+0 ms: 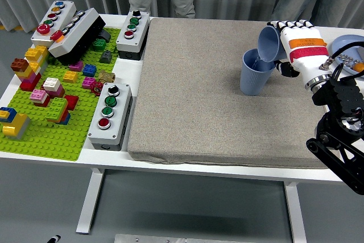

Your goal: Pick cup pour cup place

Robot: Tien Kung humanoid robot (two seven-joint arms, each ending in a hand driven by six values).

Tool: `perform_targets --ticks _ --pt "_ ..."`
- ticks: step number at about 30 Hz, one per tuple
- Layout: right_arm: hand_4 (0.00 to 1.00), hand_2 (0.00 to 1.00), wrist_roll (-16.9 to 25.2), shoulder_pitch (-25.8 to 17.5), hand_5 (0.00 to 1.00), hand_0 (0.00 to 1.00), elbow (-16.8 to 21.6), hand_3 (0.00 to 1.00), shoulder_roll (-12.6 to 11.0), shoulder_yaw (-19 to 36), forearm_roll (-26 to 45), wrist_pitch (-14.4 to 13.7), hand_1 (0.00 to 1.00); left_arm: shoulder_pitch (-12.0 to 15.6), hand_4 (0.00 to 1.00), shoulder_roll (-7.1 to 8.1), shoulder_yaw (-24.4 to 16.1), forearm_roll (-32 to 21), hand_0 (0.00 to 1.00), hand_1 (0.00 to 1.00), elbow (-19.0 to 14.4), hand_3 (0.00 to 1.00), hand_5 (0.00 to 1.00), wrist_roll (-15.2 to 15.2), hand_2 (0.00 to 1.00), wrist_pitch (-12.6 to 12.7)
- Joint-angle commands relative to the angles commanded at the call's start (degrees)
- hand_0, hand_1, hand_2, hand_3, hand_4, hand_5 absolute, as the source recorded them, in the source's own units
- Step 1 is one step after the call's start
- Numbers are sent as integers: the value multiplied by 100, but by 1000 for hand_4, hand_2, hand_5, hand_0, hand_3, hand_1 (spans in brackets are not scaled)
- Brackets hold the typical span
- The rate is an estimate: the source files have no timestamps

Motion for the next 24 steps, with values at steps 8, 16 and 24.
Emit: perform_targets --ticks 8,16,24 --pt "805 657 -38 68 177 885 4 674 -58 -83 -12 75 743 3 648 0 6 -13 838 809 0 806 998 -4 883 2" --pt "804 656 -80 133 174 887 18 670 -115 -147 -28 108 744 -17 648 4 11 -20 838 810 0 806 998 -8 885 2" --pt "804 657 -93 156 172 890 37 669 -115 -166 -38 106 744 -18 648 6 6 -9 839 809 0 806 998 -7 884 -1"
